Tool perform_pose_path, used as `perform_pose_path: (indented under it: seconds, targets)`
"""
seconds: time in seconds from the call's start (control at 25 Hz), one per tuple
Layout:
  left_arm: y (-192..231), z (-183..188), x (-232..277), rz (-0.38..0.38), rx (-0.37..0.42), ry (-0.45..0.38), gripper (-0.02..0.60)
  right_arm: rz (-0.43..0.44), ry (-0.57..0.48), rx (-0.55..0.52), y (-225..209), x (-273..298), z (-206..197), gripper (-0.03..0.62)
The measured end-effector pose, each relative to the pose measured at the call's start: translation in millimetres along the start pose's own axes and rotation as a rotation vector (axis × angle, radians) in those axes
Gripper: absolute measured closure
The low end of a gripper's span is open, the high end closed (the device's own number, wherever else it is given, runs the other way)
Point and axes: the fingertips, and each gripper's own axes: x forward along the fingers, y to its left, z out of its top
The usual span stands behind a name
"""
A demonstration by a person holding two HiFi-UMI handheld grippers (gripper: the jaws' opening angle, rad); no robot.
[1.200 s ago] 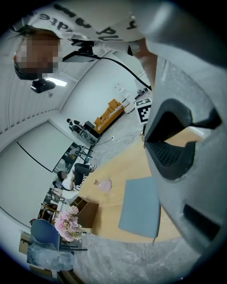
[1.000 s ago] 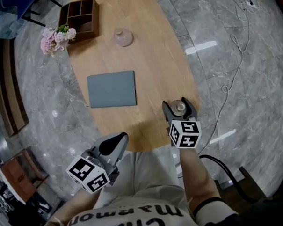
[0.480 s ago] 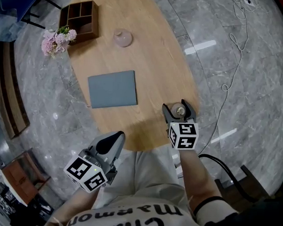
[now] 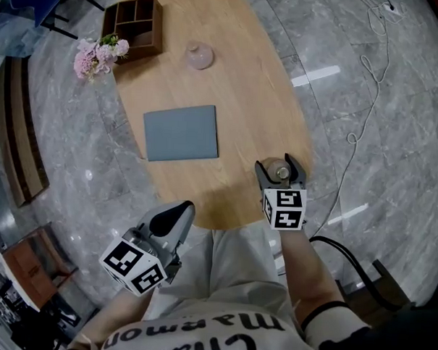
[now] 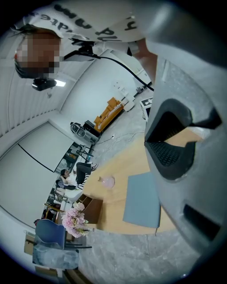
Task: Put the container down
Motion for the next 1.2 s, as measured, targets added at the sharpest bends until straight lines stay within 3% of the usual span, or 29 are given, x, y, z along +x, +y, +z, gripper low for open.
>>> perform_pose_path:
  seconds: [0.68,0.96,1.2]
  targets:
    - [-5,18,-26,0.037,0.011,-0.035,0.568,-0.051,0.027,-0.093,7,1,-4,0.258]
    - [-2,32,-53,0.071,0.017,-0.104,0.568,-0.077,0.162,-0.117,5,5,-20,0.258]
    - [-3,34,-90,0.092,0.018,-0.171,0.568,-0.079,0.313,-0.014,4,-1,-42,0.256]
